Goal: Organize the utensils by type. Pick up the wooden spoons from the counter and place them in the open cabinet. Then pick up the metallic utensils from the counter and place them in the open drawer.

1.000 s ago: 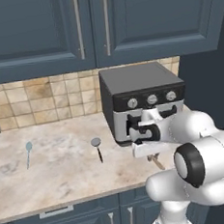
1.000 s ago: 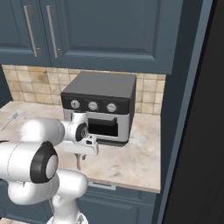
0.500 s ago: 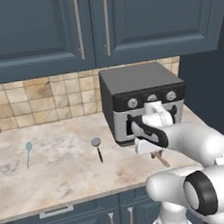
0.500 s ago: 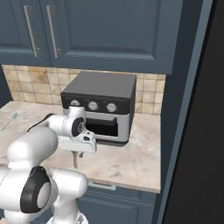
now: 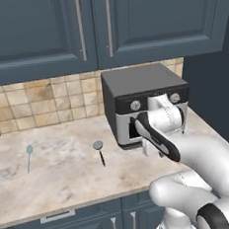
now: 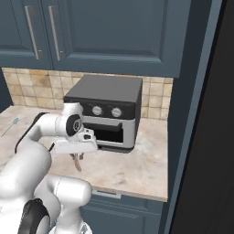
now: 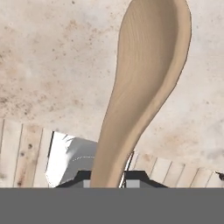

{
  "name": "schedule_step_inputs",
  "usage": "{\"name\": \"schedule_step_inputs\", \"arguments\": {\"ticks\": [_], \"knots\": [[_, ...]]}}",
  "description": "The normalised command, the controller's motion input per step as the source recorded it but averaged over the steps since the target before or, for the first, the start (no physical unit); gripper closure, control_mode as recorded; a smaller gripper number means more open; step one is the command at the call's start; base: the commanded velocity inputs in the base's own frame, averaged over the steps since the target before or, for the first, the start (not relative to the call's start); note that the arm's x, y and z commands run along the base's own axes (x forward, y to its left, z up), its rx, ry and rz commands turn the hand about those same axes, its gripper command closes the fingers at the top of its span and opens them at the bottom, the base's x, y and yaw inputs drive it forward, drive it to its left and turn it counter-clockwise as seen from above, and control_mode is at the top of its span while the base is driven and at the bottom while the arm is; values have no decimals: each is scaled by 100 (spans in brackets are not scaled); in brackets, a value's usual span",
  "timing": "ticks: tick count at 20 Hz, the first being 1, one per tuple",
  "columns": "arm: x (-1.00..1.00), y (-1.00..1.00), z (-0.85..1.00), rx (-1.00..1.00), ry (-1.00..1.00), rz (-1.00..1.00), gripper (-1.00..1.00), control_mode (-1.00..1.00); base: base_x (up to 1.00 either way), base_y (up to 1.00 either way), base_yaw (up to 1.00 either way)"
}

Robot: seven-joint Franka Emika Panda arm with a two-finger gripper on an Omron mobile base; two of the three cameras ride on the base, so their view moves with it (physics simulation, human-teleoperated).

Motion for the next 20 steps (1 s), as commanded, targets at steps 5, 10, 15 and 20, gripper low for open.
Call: {"name": "schedule_step_inputs", "arguments": {"ticks": [5,10,15,20], "knots": [[-25,0,47,-5,-9,39,100,-100,0,0,0],[-21,3,46,-6,-8,42,100,-100,0,0,0],[-19,2,39,-10,3,52,100,-100,0,0,0],[-15,6,35,-7,4,50,100,-100,0,0,0]]}}
